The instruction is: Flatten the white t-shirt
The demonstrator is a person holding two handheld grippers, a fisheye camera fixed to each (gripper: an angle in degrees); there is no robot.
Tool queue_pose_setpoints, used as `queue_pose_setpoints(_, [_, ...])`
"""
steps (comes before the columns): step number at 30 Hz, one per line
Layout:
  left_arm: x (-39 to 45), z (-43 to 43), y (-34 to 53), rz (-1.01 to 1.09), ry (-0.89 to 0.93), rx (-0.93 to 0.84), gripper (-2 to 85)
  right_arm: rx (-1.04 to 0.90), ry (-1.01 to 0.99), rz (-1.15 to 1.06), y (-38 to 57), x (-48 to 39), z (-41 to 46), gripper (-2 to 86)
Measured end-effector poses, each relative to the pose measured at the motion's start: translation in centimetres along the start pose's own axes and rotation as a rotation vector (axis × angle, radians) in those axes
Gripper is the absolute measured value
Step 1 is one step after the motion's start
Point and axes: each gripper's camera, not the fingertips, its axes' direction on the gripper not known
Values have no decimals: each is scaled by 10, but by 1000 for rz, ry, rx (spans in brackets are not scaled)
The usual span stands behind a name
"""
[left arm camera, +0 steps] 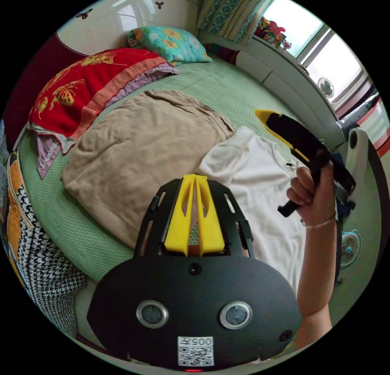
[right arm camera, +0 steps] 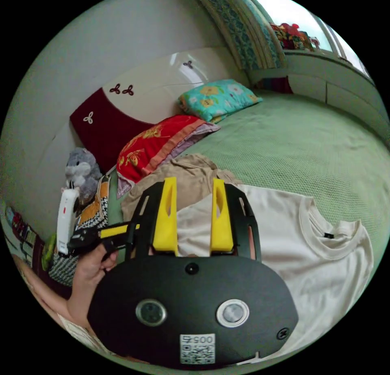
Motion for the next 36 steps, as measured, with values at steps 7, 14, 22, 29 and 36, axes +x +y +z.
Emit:
queue_pose_setpoints(7, [6, 4, -1, 22, 0, -17, -5, -195, 208, 14, -2, -8, 55, 105])
queue_pose_setpoints(14, [9, 8, -3, 32, 15, -25, -5, -142, 203, 56, 46, 11, 38, 86])
queue_pose_setpoints(22, [17, 12, -3, 38, 27, -28, -5, -124, 232, 134, 53, 22, 30, 5])
queue_pose_setpoints(29, [27, 19, -3, 52, 22, -35, -6, 89, 82, 104, 65, 12, -14, -13])
queue_pose_setpoints(36, [36, 24, -1, 53, 2, -38, -5, 107, 4, -59, 46, -22, -4, 29])
